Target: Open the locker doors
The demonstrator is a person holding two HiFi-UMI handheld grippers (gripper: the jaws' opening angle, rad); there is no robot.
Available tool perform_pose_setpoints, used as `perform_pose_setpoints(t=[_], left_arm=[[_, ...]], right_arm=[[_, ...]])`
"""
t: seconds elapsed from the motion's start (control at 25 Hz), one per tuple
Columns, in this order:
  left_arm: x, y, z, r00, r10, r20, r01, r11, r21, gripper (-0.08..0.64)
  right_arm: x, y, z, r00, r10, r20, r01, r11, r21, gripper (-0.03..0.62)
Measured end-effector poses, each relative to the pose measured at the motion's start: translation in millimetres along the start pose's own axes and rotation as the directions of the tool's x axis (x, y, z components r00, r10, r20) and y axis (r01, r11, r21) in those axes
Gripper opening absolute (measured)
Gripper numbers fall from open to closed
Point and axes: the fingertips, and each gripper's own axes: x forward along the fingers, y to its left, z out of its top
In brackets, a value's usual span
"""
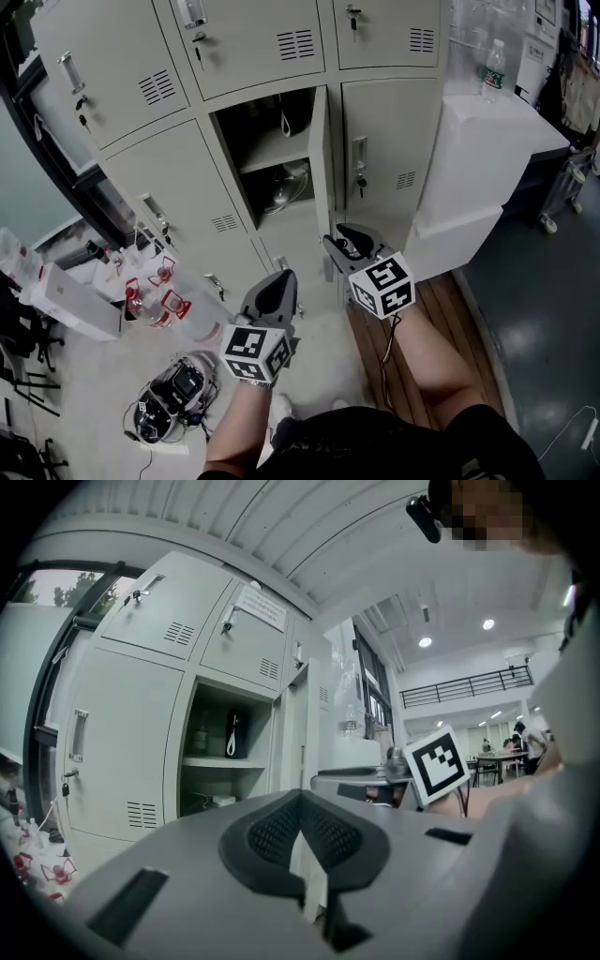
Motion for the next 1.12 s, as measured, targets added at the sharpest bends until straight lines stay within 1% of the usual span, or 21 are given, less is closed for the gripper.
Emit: perform_pose_setpoints(t=[0.12, 0.28, 0.44, 0.56, 0.68, 0.8, 0.84, 0.96, 1.04, 1.12], left_arm=[[2, -4, -2, 1.000, -0.010, 0.001, 0.010, 1.000, -0.008, -0.002], [3, -3, -5, 1.000, -0.026, -0.002, 0.026, 1.000, -0.016, -0.002], [-7, 6, -8, 0.999, -0.034, -0.015, 0.034, 0.999, -0.019, -0.002], [-19, 16, -13, 0.999, -0.033, -0.035, 0.032, 0.999, -0.023, -0.002], [-29, 25, -16, 0.998, -0.033, -0.049, 0.032, 0.999, -0.024, -0.002], [-35, 28, -17, 0.998, -0.040, -0.057, 0.039, 0.999, -0.018, -0.002], [-36, 28, -16, 0.998, -0.042, -0.055, 0.041, 0.999, -0.016, -0.002], [-35, 26, -13, 0.998, -0.045, -0.046, 0.045, 0.999, -0.013, -0.002], [-34, 25, -11, 0.998, -0.047, -0.041, 0.046, 0.999, -0.012, -0.002], [-32, 25, -10, 0.998, -0.047, -0.037, 0.047, 0.999, -0.012, -0.002]], right_arm=[[-9, -8, -2, 0.999, -0.037, 0.004, 0.037, 0.999, 0.018, 0.138], [-20, -17, -4, 0.994, -0.106, 0.004, 0.106, 0.993, 0.047, 0.143], [-25, -21, -5, 0.986, -0.169, 0.002, 0.169, 0.983, 0.073, 0.138], [-28, -22, -6, 0.972, -0.234, -0.004, 0.233, 0.968, 0.097, 0.126], [-31, -20, -3, 0.952, -0.307, 0.005, 0.305, 0.949, 0.076, 0.100], [-28, -15, 2, 0.945, -0.327, 0.019, 0.326, 0.944, 0.054, 0.152], [-27, -16, 3, 0.941, -0.338, 0.015, 0.337, 0.940, 0.046, 0.152], [-24, -23, 2, 0.929, -0.371, -0.008, 0.371, 0.928, 0.027, 0.127], [-25, -27, 1, 0.923, -0.385, -0.019, 0.385, 0.922, 0.032, 0.103], [-30, -33, 0, 0.915, -0.402, -0.018, 0.403, 0.914, 0.039, 0.098]])
